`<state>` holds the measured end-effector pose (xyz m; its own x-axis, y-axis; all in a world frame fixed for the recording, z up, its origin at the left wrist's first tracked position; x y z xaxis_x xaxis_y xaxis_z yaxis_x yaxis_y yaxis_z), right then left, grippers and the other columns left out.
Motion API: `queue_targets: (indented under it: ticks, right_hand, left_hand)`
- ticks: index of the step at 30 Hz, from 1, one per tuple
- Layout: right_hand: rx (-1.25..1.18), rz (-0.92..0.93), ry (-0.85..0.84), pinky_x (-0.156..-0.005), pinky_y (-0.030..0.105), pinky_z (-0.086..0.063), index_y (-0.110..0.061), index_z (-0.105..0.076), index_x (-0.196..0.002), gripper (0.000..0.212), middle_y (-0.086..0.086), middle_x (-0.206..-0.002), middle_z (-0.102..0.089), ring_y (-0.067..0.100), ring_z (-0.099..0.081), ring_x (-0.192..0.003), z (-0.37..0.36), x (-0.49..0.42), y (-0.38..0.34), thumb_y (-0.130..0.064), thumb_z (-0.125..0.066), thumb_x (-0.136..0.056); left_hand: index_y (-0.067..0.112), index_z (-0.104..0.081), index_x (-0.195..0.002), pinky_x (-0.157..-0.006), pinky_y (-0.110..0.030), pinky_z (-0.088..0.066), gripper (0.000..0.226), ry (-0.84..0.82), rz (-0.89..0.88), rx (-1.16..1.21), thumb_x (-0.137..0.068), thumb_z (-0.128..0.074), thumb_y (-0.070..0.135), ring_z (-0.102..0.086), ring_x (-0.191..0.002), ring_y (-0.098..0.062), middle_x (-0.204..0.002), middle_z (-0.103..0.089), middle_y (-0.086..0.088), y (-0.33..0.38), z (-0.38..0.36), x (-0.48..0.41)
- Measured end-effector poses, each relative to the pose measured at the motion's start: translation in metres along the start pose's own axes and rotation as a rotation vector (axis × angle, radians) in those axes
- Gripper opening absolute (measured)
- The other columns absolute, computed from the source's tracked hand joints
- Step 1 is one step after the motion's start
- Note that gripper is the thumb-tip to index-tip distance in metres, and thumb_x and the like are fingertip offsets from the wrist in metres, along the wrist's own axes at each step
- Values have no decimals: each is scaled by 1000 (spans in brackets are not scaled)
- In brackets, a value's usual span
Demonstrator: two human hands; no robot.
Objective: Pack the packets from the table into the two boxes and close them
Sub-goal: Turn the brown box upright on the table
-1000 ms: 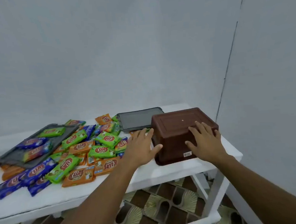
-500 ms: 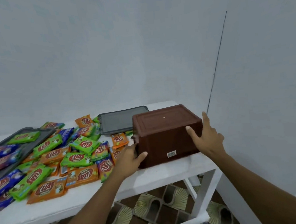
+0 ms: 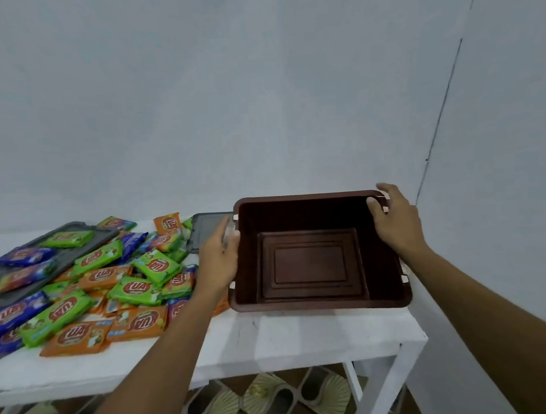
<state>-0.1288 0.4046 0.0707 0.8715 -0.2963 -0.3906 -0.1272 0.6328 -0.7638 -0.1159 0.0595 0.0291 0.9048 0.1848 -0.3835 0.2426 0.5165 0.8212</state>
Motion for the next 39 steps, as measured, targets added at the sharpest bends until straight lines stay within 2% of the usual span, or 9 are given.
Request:
queue_targets:
  ticks: [3, 8, 13, 19, 24, 28, 31, 36, 39]
  right_hand:
    - [65, -63, -107, -100, 39, -39, -17, -44, -140, 48, 12, -132, -58, 30, -54, -121, -19, -11, 16, -37, -52, -97]
    - [238, 14, -357, -106, 41, -39, -15, -47, -140, 54, 12, -139, -51, 29, -48, -127, -61, -21, 34, -43, -54, -95]
    - [477, 124, -392, -99, 54, -43, -24, -48, -136, 54, 7, -137, -49, 31, -47, -124, -77, -22, 35, -52, -51, -91]
    - [532, 327, -406, -102, 55, -38, -26, -54, -129, 47, 1, -131, -54, 26, -47, -124, -93, -16, 8, -50, -51, -89]
    - [444, 467, -501, -100, 52, -41, -25, -57, -126, 47, 1, -127, -59, 25, -49, -119, -124, 1, -36, -50, -49, -88]
    - [405, 564, -534, -102, 50, -39, -23, -58, -127, 40, 2, -129, -59, 25, -48, -121, -155, 20, -80, -40, -57, -91]
    - [399, 673, -560, -97, 49, -43, -25, -63, -120, 33, -3, -119, -65, 22, -55, -114, -181, 36, -118, -36, -58, -89]
    - [535, 747, -709, -103, 47, -36, -26, -60, -123, 34, -1, -120, -67, 24, -58, -114, -246, 63, -160, -33, -56, -90]
    - [642, 773, -824, -103, 44, -37, -29, -58, -126, 34, -3, -119, -66, 23, -59, -112, -281, 85, -177, -28, -54, -91]
  left_hand:
    - [14, -54, -136, -101, -40, -42, 40, -23, 99, -147, -101, -43, 30, -52, -125, -30, -132, -59, -12, -15, -10, -2]
    - [9, -65, -118, -86, -34, -42, 30, -64, 124, -187, -100, -44, 21, -59, -106, -29, -115, -67, -15, -20, -22, -8]
    - [11, -62, -127, -93, -34, -42, 33, -164, 159, -246, -100, -46, 22, -57, -116, -30, -123, -65, -14, -28, -27, -18]
    - [8, -69, -108, -77, -30, -41, 29, -271, 10, -279, -102, -43, 18, -62, -103, -26, -106, -69, -9, -22, -13, -21]
    - [11, -59, -128, -95, -29, -40, 32, -339, -6, -487, -98, -50, 13, -51, -117, -19, -124, -58, -3, -48, 34, -14]
    - [16, -56, -133, -103, -38, -41, 40, -392, 85, -757, -93, -60, 21, -45, -127, -25, -139, -51, -8, -96, 84, -13]
    - [20, -57, -130, -98, -41, -44, 49, -506, 99, -897, -84, -70, 31, -47, -122, -25, -133, -52, -6, -125, 113, -10]
    - [21, -59, -123, -89, -28, -34, 53, -771, -44, -859, -78, -74, 45, -41, -116, -19, -118, -46, 1, -152, 132, 3]
    - [20, -54, -133, -100, -33, -34, 76, -836, -145, -859, -71, -74, 59, -34, -124, -19, -131, -42, -2, -161, 132, 6]
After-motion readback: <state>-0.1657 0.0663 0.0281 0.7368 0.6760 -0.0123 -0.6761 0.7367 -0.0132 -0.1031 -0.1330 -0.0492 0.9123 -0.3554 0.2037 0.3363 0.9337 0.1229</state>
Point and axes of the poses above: each hand's wrist, its own x-axis away from the middle knuckle, its own z-axis out of the back of the hand, y = z × x, the point moved 6 cm from there along -x, towards the middle knuckle
